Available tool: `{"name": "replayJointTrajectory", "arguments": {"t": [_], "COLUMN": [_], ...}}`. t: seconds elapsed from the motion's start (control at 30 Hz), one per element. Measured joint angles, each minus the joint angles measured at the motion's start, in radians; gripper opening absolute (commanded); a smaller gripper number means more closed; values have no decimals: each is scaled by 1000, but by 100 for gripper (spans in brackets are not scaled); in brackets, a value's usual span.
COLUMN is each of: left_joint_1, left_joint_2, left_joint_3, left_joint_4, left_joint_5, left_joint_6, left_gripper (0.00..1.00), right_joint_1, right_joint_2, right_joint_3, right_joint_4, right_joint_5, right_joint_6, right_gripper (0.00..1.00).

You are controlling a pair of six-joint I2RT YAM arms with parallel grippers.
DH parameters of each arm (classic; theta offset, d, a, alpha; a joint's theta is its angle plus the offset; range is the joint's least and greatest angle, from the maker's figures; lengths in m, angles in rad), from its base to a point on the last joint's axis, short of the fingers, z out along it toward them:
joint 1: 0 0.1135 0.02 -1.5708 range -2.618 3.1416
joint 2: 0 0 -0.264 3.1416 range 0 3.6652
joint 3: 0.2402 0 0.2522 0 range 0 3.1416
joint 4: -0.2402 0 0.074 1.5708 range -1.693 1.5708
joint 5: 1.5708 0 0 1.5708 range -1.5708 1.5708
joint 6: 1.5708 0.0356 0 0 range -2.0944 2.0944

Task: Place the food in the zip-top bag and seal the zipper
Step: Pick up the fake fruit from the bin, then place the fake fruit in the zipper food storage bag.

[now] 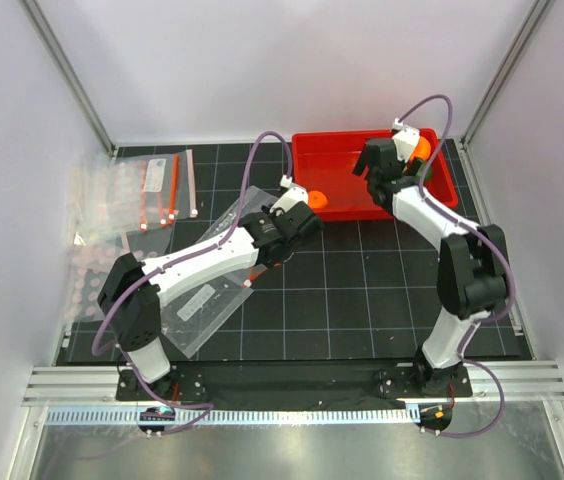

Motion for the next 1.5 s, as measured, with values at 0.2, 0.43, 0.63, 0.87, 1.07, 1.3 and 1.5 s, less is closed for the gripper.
{"name": "replayJointTrajectory", "arguments": {"t": [0.2, 0.43, 0.63, 0.87, 1.07, 1.3, 1.5], "left_joint_1": [0, 0, 0, 0, 0, 0, 0], "left_joint_2": [-1, -2, -7, -7, -9, -13, -36], "left_joint_3": [0, 0, 0, 0, -3, -3, -18], "left_joint_4": [3, 2, 2, 2, 3, 3, 11], "left_joint_5": [5, 21, 23, 22, 24, 69, 119], "left_joint_6": [0, -1, -2, -5, -5, -6, -18], "left_gripper": [0, 0, 0, 0, 0, 0, 0], "right_joint_1": [-64, -127, -146, -146, -124, 35, 227], "right_joint_2": [228, 435, 563, 499, 311, -68, -370], "right_joint_3": [199, 358, 517, 378, 196, -58, -290], "right_joint_4": [-27, -67, -86, 17, 57, 139, 198], "right_joint_5": [32, 15, 22, -22, -110, -143, -231], "right_joint_6": [-22, -16, -21, -47, -68, -80, -6], "right_gripper": [100, 100, 87, 50, 47, 45, 42]}}
